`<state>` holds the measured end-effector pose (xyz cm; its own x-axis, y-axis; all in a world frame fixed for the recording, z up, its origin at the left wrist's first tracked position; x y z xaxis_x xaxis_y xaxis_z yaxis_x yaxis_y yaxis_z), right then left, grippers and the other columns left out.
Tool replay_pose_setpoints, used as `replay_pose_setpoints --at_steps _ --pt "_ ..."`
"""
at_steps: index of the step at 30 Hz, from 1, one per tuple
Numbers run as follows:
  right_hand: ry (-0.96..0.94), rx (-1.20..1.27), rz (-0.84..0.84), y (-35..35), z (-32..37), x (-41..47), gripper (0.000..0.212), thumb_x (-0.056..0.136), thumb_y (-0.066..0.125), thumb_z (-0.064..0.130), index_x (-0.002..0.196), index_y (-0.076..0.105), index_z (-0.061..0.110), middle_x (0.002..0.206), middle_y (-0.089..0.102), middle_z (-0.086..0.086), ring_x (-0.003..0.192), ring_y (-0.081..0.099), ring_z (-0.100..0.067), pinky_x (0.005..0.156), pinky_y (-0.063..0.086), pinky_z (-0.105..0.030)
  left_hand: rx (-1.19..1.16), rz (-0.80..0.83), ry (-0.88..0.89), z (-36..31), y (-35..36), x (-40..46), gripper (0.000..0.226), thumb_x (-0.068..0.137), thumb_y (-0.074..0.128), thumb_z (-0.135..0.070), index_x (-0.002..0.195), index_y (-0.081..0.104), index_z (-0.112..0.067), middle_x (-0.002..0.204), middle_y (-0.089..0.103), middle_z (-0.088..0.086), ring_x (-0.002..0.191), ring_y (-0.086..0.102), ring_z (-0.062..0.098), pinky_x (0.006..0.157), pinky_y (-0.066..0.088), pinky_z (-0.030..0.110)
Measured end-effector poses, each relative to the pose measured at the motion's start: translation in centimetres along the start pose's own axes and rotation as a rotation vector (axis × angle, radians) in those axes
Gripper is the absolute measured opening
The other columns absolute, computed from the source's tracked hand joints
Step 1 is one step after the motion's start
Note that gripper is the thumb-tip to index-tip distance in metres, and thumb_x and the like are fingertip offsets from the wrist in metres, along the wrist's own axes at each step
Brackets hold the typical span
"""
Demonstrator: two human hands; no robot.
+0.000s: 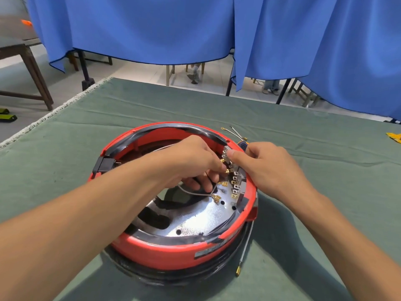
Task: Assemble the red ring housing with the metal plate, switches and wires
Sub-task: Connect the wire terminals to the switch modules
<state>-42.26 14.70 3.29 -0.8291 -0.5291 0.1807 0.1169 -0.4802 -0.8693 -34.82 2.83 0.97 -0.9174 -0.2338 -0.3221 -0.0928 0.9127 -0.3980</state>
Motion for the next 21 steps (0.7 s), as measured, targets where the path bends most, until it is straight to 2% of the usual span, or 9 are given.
replay_pose_setpoints --at_steps 4,21 --pt "-0.012 -0.003 -0.014 -0.05 0.04 0.02 0.055 0.084 0.052 0.058 0.056 0.035 0.013 0.049 0.040 0.000 0.055 0.041 -0.024 0.049 0.028 -0.034 -0.001 -0.016 -0.010 -0.05 0.05 -0.06 0.018 0.091 0.060 -0.013 0.075 0.067 -0.007 0.044 0.057 -0.006 0.037 0.054 0.008 0.039 0.039 0.015" --pt "-0.014 -0.020 -0.010 0.07 0.04 -0.05 0.055 0.082 0.050 0.061 0.057 0.036 0.014 0.050 0.040 -0.002 0.056 0.040 -0.025 0.053 0.032 -0.035 -0.021 -0.047 -0.042 -0.21 0.23 -0.22 0.014 0.089 0.060 -0.011 0.084 0.068 -0.001 0.043 0.057 -0.005 0.035 0.054 0.010 0.039 0.038 0.015"
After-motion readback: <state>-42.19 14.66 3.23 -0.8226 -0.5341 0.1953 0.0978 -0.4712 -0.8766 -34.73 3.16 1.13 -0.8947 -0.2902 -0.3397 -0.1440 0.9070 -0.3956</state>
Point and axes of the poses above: each hand's wrist, its own x-axis towards the middle knuckle, its own y-axis out of the palm, z = x × y, the point moved 7 cm from there along x, towards the middle knuckle
